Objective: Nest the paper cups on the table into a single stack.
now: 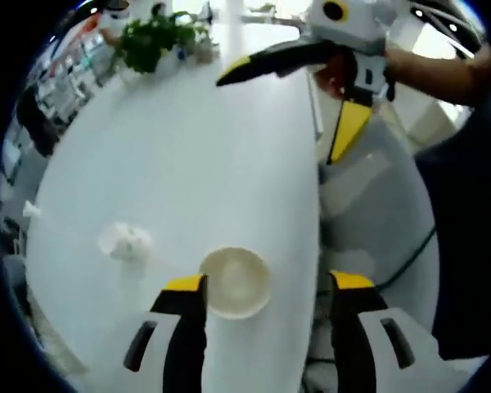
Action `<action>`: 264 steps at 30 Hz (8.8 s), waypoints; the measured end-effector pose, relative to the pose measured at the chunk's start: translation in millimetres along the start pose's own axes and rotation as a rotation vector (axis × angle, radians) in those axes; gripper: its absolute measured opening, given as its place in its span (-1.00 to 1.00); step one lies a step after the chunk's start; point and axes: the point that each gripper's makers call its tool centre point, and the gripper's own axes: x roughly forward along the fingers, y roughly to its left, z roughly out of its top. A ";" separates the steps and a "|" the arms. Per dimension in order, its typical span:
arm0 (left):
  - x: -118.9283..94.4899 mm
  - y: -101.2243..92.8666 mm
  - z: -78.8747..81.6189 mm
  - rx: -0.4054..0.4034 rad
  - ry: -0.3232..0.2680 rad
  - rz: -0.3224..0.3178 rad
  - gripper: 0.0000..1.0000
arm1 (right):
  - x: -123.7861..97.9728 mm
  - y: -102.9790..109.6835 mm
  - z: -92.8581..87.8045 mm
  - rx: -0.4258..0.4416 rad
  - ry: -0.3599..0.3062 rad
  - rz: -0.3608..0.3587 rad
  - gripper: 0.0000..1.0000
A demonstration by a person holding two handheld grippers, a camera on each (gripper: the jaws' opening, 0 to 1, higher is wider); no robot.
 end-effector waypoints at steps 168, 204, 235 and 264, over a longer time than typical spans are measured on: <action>-105.7 61.4 -118.3 -0.504 -0.835 0.689 0.98 | 170.7 -93.0 -30.1 0.016 0.000 -0.104 1.00; -87.2 68.2 -120.6 -0.440 -0.839 0.627 0.98 | 252.7 -82.7 -64.0 -0.098 0.078 0.009 0.60; -78.6 78.4 -114.0 -0.500 -0.837 0.600 0.95 | 260.9 -78.7 -81.5 -0.118 0.170 0.048 -0.04; -77.5 79.2 -112.2 -0.508 -0.836 0.597 0.97 | 258.2 -91.8 -58.6 -0.138 0.191 0.025 -0.31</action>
